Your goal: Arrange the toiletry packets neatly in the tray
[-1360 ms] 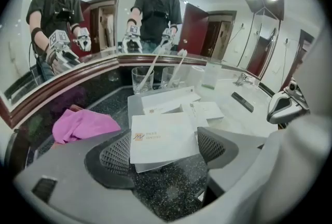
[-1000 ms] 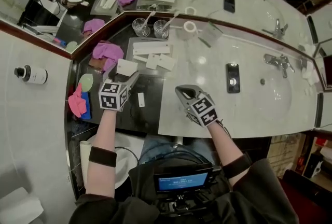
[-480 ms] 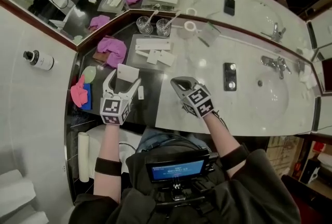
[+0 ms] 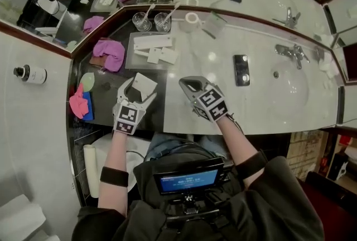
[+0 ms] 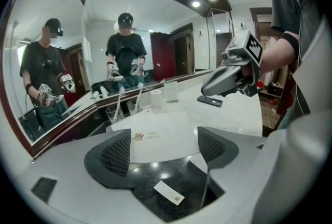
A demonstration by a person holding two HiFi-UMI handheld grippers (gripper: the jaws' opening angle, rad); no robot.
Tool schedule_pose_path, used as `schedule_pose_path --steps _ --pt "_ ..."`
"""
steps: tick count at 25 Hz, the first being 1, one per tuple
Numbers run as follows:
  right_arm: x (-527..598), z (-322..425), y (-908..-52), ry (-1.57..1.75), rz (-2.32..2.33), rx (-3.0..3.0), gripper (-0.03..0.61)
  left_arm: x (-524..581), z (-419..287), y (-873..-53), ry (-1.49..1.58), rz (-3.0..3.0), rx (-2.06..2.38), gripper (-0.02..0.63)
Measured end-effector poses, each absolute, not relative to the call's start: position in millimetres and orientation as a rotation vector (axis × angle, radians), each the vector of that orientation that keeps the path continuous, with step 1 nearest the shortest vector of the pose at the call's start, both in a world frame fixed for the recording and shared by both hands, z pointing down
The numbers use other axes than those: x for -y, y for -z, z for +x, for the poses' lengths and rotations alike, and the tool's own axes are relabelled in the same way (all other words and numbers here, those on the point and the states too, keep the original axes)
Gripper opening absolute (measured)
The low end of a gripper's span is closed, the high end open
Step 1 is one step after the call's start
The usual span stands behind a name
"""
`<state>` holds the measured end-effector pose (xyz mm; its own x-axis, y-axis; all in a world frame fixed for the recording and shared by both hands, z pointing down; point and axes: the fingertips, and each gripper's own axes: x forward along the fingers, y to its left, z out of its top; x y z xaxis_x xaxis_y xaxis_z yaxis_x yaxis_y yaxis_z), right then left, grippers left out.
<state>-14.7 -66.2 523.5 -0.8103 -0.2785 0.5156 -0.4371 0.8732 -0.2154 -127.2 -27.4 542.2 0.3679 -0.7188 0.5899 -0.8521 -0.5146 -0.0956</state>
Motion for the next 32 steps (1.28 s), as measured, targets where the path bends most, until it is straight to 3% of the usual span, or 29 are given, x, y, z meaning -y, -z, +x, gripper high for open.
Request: schedule_pose_path --steps 19,32 --pt "57.6 30.9 -563.0 -0.554 0.647 2.464 0.017 18.7 -60.1 -669.5 -1.083 2.322 0.917 0.405" --pt "50.2 51.6 -573.8 -0.572 0.669 2.446 0.017 23.6 -58.6 -678.6 -1.091 2.285 0.981 0.459"
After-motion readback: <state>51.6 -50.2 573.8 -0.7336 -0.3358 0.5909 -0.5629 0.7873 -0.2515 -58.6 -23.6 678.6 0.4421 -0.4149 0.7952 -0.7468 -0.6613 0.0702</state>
